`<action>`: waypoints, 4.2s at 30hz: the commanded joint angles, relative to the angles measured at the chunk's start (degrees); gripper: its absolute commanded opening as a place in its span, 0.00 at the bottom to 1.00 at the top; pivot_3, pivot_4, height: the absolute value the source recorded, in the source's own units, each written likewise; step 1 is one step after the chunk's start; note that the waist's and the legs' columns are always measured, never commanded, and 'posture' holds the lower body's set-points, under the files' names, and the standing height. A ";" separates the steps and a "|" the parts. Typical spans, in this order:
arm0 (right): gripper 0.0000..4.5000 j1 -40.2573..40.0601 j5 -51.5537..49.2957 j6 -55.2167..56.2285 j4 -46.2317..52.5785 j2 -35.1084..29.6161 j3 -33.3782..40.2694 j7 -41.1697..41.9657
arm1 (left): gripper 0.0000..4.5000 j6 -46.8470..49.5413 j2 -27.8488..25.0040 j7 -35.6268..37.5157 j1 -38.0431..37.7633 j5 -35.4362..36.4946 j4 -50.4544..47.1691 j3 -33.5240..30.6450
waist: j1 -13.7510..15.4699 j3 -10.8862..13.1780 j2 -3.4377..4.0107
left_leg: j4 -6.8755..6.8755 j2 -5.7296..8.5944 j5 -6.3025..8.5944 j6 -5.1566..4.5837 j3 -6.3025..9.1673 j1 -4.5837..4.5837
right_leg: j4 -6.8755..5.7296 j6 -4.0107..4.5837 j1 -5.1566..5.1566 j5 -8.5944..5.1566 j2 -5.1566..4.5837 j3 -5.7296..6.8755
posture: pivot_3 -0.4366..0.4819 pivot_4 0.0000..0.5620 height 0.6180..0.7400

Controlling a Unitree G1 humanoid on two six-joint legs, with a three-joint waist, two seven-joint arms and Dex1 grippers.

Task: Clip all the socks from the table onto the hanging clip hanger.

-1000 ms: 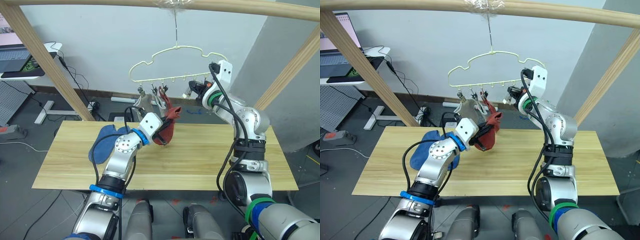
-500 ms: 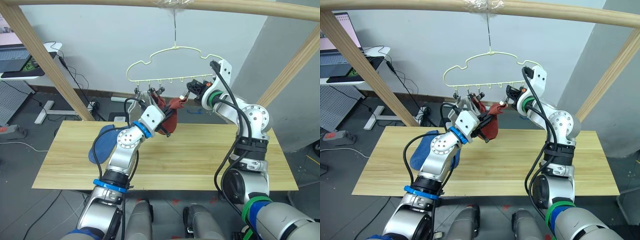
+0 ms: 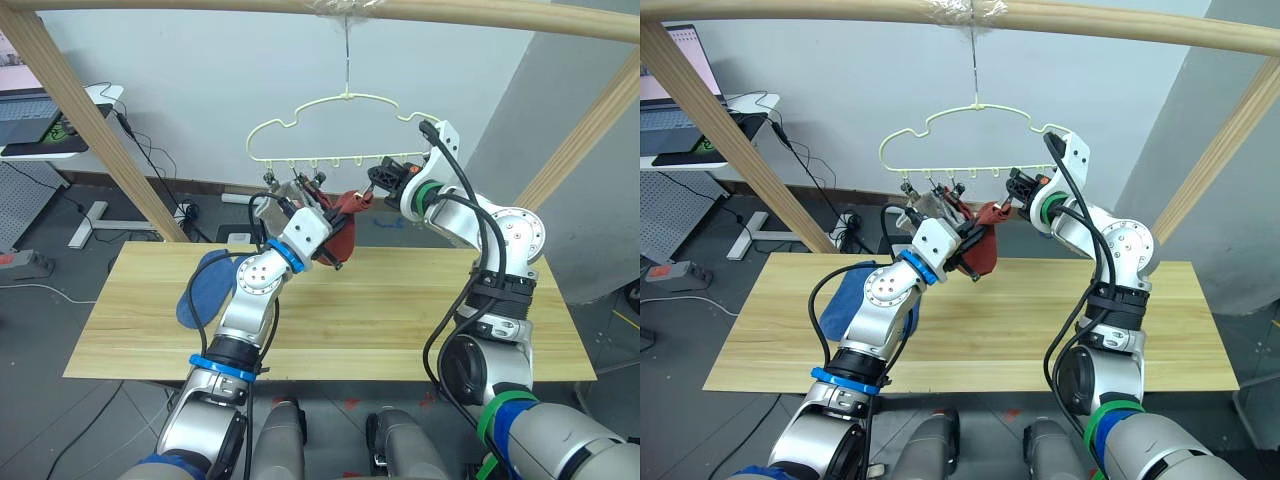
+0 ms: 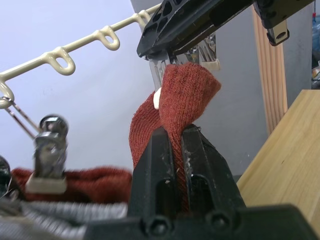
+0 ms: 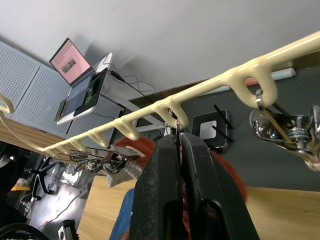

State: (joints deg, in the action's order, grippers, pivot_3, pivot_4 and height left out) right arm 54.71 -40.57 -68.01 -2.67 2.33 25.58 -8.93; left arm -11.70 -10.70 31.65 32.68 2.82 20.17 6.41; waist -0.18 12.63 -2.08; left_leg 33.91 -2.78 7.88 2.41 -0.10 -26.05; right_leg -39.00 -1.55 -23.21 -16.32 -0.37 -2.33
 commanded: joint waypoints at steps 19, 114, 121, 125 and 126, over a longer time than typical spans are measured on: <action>0.92 -9.12 -0.11 -0.10 20.30 -18.57 -12.37 14.23 | 0.67 16.67 3.02 6.51 2.60 10.48 -1.94 -2.46 | -1.40 0.01 0.02 | 0.01 0.00 0.00 0.00 0.06 -0.11 | 0.03 -0.18 -0.06 -0.10 0.04 0.01 | 0.45 0.37 1.00; 0.49 1.45 33.00 65.80 -32.81 -1.34 -18.57 7.93 | 1.00 47.67 -19.30 2.96 -17.76 38.25 -51.27 -15.44 | 0.09 0.31 0.19 | 0.00 -0.10 0.00 0.02 0.04 0.02 | 0.01 0.02 -0.03 -0.02 0.08 -0.06 | 0.61 0.40 1.00; 0.49 1.86 32.80 65.86 -33.40 -1.17 -18.37 8.06 | 1.00 47.41 -19.32 3.04 -18.17 38.14 -51.16 -15.33 | 0.10 0.31 0.19 | 0.00 -0.10 0.00 0.02 0.03 0.02 | 0.01 0.04 -0.04 -0.03 0.07 -0.06 | 0.61 0.40 1.00; 0.37 1.99 32.76 65.95 -33.71 -1.22 -18.55 8.30 | 1.00 47.37 -19.20 2.92 -18.45 38.17 -51.38 -15.24 | 0.10 0.31 0.20 | 0.00 -0.10 0.00 0.02 0.03 0.02 | 0.01 0.04 -0.04 -0.03 0.07 -0.07 | 0.62 0.40 1.00; 0.29 2.05 32.82 66.00 -33.90 -1.26 -18.67 8.40 | 1.00 47.35 -19.17 2.91 -18.52 38.14 -51.40 -15.19 | 0.10 0.31 0.20 | 0.00 -0.10 0.00 0.02 0.03 0.02 | 0.01 0.04 -0.04 -0.03 0.07 -0.07 | 0.62 0.40 1.00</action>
State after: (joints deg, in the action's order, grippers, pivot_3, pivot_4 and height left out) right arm 55.04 -7.75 -3.05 -36.67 1.02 6.89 -0.98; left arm 36.97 -29.88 34.45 14.21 40.58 -28.75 -8.89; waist -0.08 12.94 -1.88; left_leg 33.91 -2.88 7.88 2.43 -0.07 -26.04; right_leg -38.99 -1.51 -23.25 -16.35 -0.29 -2.39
